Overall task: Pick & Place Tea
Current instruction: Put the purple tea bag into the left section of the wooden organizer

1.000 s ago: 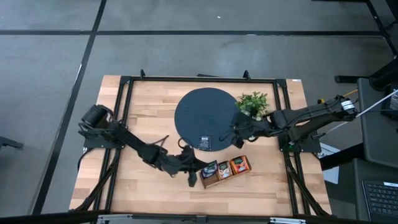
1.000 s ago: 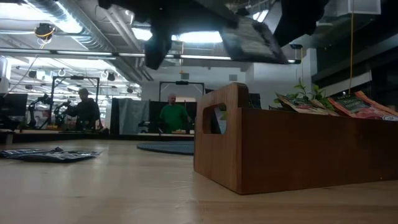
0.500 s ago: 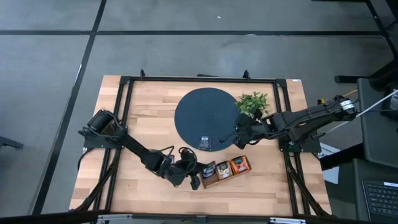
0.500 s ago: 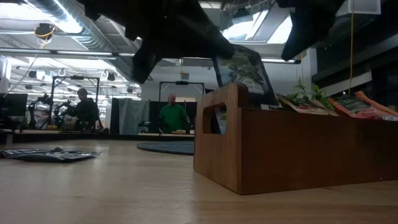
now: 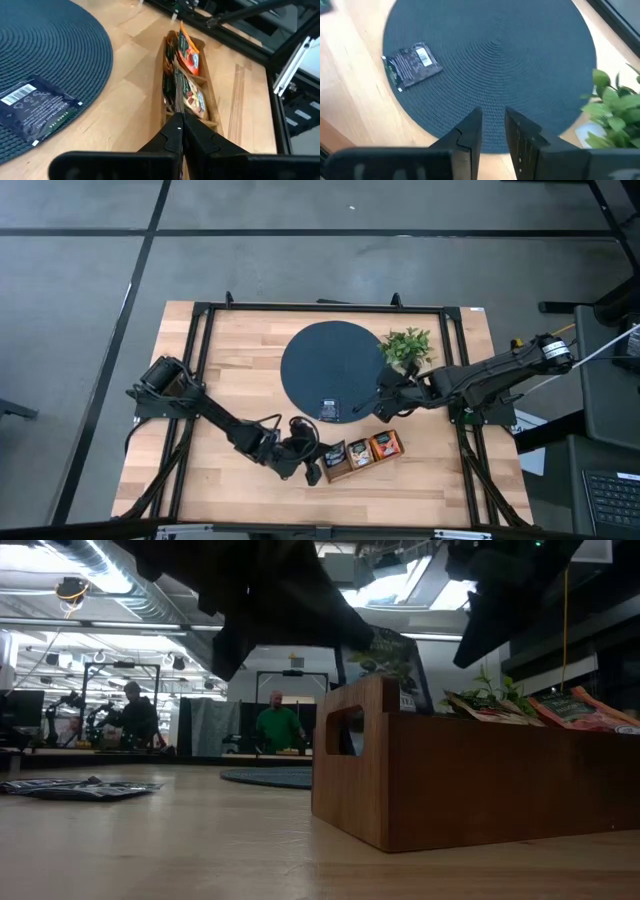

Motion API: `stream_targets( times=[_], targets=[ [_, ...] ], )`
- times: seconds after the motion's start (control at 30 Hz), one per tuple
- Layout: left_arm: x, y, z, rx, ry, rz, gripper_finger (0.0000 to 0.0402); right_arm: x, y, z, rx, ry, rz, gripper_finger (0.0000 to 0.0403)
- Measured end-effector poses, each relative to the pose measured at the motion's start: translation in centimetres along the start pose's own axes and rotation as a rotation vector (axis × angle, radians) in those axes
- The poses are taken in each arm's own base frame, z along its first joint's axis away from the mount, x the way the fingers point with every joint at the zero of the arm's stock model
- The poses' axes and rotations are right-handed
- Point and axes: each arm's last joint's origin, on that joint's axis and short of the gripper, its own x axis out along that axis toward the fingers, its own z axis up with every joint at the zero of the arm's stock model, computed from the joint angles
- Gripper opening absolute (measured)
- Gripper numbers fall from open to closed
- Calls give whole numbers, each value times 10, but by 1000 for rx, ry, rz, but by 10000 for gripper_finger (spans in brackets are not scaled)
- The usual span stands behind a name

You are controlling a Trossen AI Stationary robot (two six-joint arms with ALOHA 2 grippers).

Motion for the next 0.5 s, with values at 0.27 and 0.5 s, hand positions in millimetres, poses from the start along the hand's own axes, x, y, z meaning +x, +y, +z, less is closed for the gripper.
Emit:
stream_targets(
  times=[0.27, 0.5],
  targets=[
    [6, 10, 1, 27, 56, 28, 51, 3, 4, 1, -3, -39, 38, 86],
    [13, 19, 9, 145, 61, 55, 101, 2, 7, 6, -62, -86, 72, 86]
  ],
)
